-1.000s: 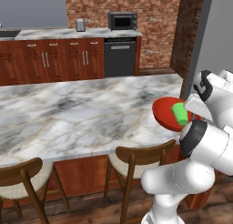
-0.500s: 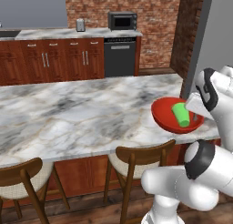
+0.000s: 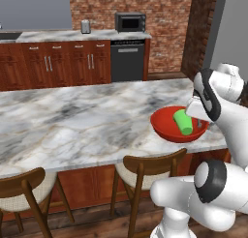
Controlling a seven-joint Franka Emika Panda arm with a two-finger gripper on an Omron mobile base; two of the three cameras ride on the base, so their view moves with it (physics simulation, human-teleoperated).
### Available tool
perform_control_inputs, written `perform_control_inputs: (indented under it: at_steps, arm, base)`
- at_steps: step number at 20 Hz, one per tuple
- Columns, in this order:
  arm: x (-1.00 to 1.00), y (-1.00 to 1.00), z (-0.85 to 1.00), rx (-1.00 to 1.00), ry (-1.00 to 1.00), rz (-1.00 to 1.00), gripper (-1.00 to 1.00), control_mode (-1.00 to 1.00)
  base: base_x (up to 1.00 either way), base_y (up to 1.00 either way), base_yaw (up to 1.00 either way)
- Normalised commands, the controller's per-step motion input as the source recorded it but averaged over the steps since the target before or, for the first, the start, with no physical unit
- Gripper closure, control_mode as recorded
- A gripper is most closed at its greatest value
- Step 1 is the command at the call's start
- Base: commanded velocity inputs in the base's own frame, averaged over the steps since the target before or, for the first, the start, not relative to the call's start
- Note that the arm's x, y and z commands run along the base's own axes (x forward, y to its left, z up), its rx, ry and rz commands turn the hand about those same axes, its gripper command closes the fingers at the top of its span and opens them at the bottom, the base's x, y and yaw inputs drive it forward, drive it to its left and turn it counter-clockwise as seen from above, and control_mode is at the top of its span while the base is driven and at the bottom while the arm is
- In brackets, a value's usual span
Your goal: Place the cup inside the bowl on the dining table and move the bowl to any counter.
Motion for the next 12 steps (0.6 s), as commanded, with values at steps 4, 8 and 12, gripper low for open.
perform_control_inputs:
  at_steps: [4,8,12]
  arm:
    - [0.00,0.12,0.01,0.00,0.05,-0.02,1.00,-1.00]
    - [0.00,0.00,0.00,0.00,0.00,0.00,1.00,-1.00]
    - [0.00,0.00,0.00,0.00,0.00,0.00,1.00,-1.00]
  base:
    - [0.00,0.00,0.00]
    - [0.00,0.00,0.00]
    - [0.00,0.00,0.00]
